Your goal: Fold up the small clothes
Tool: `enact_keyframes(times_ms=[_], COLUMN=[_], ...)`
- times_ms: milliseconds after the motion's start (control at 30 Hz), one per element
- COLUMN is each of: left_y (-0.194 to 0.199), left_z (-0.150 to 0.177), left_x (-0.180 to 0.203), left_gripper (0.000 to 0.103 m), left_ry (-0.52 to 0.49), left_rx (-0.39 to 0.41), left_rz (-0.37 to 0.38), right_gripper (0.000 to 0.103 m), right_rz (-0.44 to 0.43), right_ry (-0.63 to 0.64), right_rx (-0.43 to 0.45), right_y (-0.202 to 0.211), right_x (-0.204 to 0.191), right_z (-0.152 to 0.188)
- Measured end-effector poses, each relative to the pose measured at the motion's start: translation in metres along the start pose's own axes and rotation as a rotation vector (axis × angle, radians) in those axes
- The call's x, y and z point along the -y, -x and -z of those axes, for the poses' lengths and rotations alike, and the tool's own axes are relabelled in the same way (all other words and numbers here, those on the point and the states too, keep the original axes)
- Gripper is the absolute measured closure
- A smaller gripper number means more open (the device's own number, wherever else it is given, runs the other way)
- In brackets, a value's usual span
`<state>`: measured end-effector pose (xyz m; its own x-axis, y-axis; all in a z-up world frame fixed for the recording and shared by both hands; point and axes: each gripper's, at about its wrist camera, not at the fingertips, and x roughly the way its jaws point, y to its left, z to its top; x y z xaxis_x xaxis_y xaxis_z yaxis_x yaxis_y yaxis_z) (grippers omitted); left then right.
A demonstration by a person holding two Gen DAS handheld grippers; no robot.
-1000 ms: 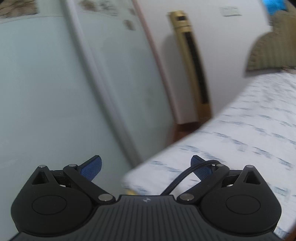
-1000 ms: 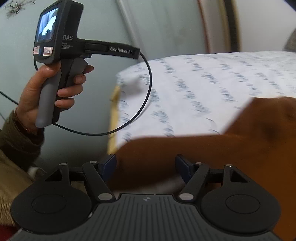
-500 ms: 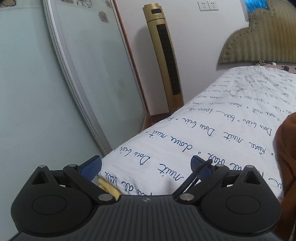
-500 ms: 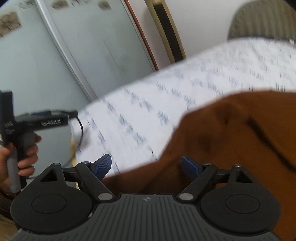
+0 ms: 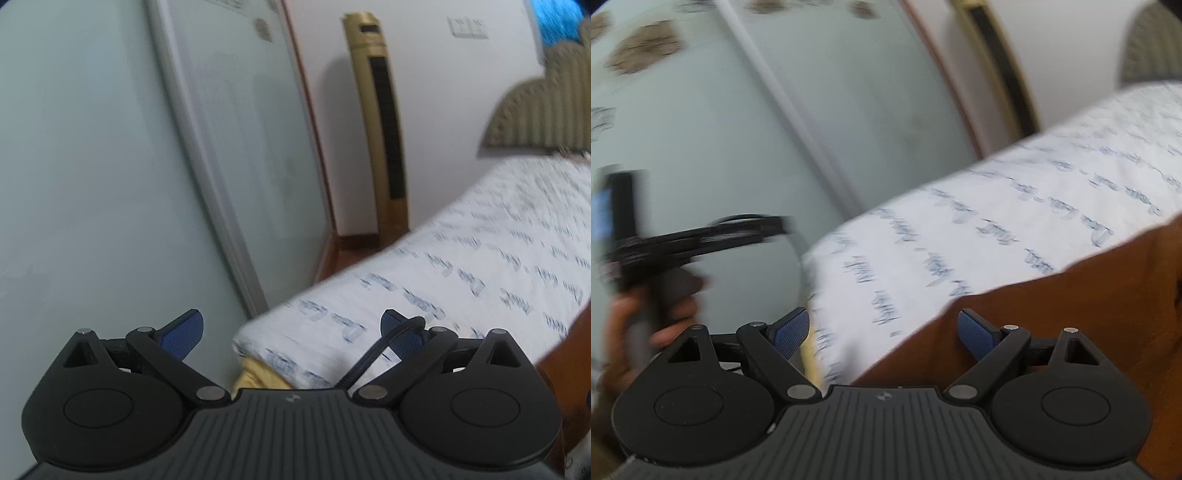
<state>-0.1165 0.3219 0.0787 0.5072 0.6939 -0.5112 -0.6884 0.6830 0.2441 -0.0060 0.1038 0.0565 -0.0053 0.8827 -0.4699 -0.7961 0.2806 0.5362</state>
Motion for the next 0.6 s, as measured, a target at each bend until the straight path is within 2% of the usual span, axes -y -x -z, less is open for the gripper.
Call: enact_keyframes(times_ms=[33,67,133,167,233,267,333,400,433,467,500,533,600], left_y=[-0.001,-0.001,0.003,0.005,0.004,0.002,0.0,0.001,0.002,0.002,0.006,0.011,0.018], left_z=[0.001,0.002,0.005,0.005,0.005,0.005,0.005,0.005,0.005,0.005,0.004,0.004,0.001], left_x=[0.005,0.01,0.012,0.013,0.014,0.016,0.018,0.023,0.026,0.029,0.033,0.037,0.047], left_gripper=[0.0,0.0,0.0,0.0,0.0,0.0,0.0,0.0,0.0,0.0,0.0,0.0,0.0], left_ry=[-0.013,-0.028,-0.059,-0.069,-0.079,-0.077,-0.068,-0.067,-0.071,-0.074,-0.079,-0.084,-0.098], left_rx=[-0.01,-0.012,0.009,0.026,0.045,0.042,0.019,-0.011,-0.02,-0.019,-0.011,-0.001,0.021], left_rz=[0.008,0.021,0.035,0.028,0.003,0.003,0.032,0.077,0.095,0.106,0.113,0.121,0.158], right_gripper=[0.011,0.01,0.011,0.011,0.016,0.022,0.029,0.042,0.049,0.081,0.094,0.094,0.094], right_rz=[-0.033,-0.005,0.132,0.154,0.106,0.075,0.067,0.096,0.131,0.168,0.181,0.156,0.174], right_ry=[-0.021,-0.033,-0.021,-0.006,-0.043,-0.059,-0.043,0.016,0.072,0.104,0.094,0.073,0.075], right_rx=[-0.004,0.0,-0.025,-0.048,-0.142,-0.175,-0.236,-0.295,-0.281,-0.279,-0.269,-0.24,-0.177], right_y=[0.005,0.011,0.014,0.019,0.026,0.028,0.025,0.011,0.01,0.006,0.009,0.015,0.038], right_x=[-0.003,-0.006,-0.007,-0.005,0.002,0.003,-0.005,-0.021,-0.031,-0.039,-0.04,-0.038,-0.041], right_z=[0.002,0.003,0.006,0.012,0.028,0.038,0.057,0.075,0.079,0.076,0.072,0.068,0.056])
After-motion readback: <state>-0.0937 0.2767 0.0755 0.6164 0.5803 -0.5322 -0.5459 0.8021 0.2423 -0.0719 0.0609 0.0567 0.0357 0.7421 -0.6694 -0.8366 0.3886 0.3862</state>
